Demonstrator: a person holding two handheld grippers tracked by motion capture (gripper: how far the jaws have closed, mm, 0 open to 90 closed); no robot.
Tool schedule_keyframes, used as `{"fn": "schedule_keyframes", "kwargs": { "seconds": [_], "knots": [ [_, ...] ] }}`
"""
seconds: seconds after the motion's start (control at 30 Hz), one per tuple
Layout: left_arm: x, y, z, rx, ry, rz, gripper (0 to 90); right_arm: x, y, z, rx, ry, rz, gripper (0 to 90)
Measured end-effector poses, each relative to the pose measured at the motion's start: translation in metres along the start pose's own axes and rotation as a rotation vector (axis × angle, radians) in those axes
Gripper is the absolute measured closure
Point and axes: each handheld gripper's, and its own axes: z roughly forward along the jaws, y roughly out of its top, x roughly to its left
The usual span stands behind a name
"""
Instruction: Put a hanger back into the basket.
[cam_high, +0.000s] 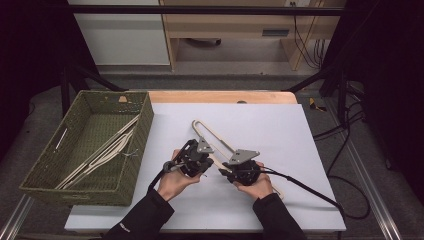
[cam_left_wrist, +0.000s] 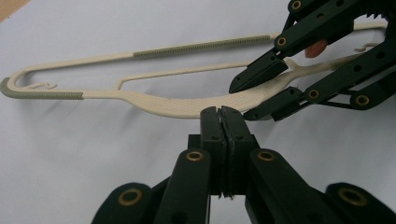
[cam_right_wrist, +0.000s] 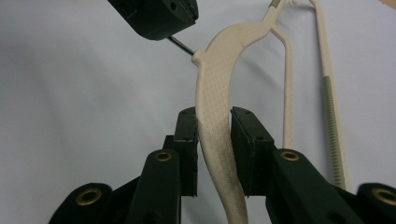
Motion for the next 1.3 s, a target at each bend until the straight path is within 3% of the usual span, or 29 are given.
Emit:
{"fn": "schedule_keyframes", "kwargs": {
  "seconds": [0.1, 0.17, 0.2, 0.27, 0.4, 0.57, 0.7, 0.9, 1.07, 1.3],
  "knots": [
    [0.003, 0.000, -0.005, -0.031, -0.014, -0.003, 87.3, 0.001, 0.000, -0.002, -0.009, -0.009, -0.015, 74.0],
    [0.004, 0.001, -0.010, -0.076, -0.020, -0.019, 77.3, 0.001, 0.001, -0.004, -0.012, -0.018, -0.030, 74.4],
    [0.004, 0.001, -0.010, -0.076, -0.020, -0.019, 72.7, 0.001, 0.001, -0.004, -0.011, -0.022, -0.029, 74.5],
    [0.009, -0.001, -0.023, -0.154, -0.026, -0.052, 60.6, 0.002, 0.000, -0.004, -0.015, -0.023, -0.035, 74.7],
    [0.023, -0.007, -0.046, -0.279, -0.011, -0.073, 40.3, 0.000, 0.001, -0.008, -0.019, -0.031, -0.052, 75.5],
    [0.044, -0.022, -0.070, -0.373, 0.008, -0.130, 24.1, -0.003, 0.004, -0.018, -0.031, -0.051, -0.059, 77.6],
    [0.050, -0.038, -0.079, -0.383, 0.011, -0.138, 16.5, -0.007, 0.005, -0.027, -0.040, -0.071, -0.052, 78.6],
    [0.044, -0.056, -0.077, -0.360, 0.019, -0.126, 10.9, -0.017, 0.004, -0.041, -0.067, -0.108, -0.027, 80.6],
    [0.038, -0.062, -0.068, -0.322, 0.040, -0.107, 8.4, -0.023, 0.003, -0.051, -0.076, -0.148, -0.012, 82.5],
    [0.034, -0.066, -0.061, -0.316, 0.046, -0.086, 7.1, -0.036, -0.003, -0.066, -0.105, -0.225, 0.009, 86.4]
  ]
}}
